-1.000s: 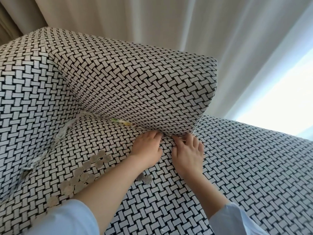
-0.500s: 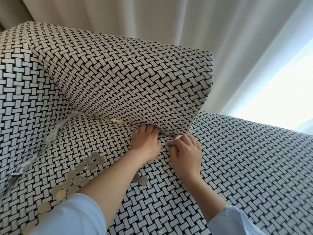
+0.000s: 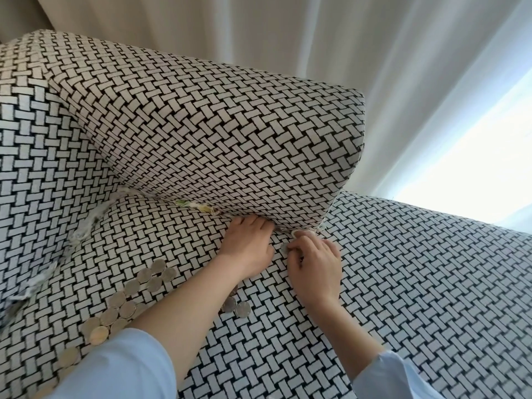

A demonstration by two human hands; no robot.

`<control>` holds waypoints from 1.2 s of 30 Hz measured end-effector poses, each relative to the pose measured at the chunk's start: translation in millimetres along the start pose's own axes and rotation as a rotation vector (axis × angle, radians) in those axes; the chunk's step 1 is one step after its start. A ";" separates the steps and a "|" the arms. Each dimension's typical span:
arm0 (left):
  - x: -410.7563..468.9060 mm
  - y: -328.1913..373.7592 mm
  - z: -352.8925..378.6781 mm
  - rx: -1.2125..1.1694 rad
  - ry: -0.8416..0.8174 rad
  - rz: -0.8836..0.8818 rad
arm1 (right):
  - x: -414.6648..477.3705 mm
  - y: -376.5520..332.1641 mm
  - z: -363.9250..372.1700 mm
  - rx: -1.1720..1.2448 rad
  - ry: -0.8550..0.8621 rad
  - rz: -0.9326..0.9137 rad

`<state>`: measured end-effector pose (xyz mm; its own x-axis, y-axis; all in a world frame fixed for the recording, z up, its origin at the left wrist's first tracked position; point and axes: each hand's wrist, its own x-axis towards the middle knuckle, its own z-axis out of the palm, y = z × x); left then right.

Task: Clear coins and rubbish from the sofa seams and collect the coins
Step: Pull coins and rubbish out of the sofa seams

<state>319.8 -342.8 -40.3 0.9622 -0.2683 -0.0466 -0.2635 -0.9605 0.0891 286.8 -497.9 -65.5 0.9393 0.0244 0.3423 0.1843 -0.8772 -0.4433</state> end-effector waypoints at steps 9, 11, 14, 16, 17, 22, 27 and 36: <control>-2.1 1.6 3.3 -0.050 0.007 -0.017 | 0.4 -2.8 -2.2 -0.032 -0.020 -0.014; -12.9 -1.8 7.8 -0.129 0.032 0.002 | -0.4 -0.8 -1.8 -0.022 -0.010 -0.016; -32.6 -5.4 13.2 -0.198 0.033 0.064 | -0.6 -0.4 -2.8 -0.011 0.022 -0.041; -46.1 -4.5 13.8 -0.225 0.018 0.113 | -0.5 -2.7 -5.6 -0.039 0.040 -0.077; -51.6 -3.1 14.2 -0.241 0.010 0.129 | 0.1 -2.9 -6.5 -0.059 0.037 -0.092; -72.5 0.6 6.0 -0.267 0.001 0.169 | -6.9 -12.1 -14.7 -0.127 0.008 -0.161; -76.9 5.0 -19.1 -0.350 0.081 0.094 | -27.4 -24.7 -24.4 -0.037 -0.076 -0.182; -85.2 3.3 -34.1 -0.450 -0.029 -0.080 | -30.0 -46.4 -33.4 0.645 -0.251 0.317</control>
<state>239.3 -320.6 -2.1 0.9743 -0.2027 -0.0984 -0.1261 -0.8525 0.5074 240.4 -473.9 -27.5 0.9989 -0.0067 -0.0466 -0.0453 -0.4083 -0.9117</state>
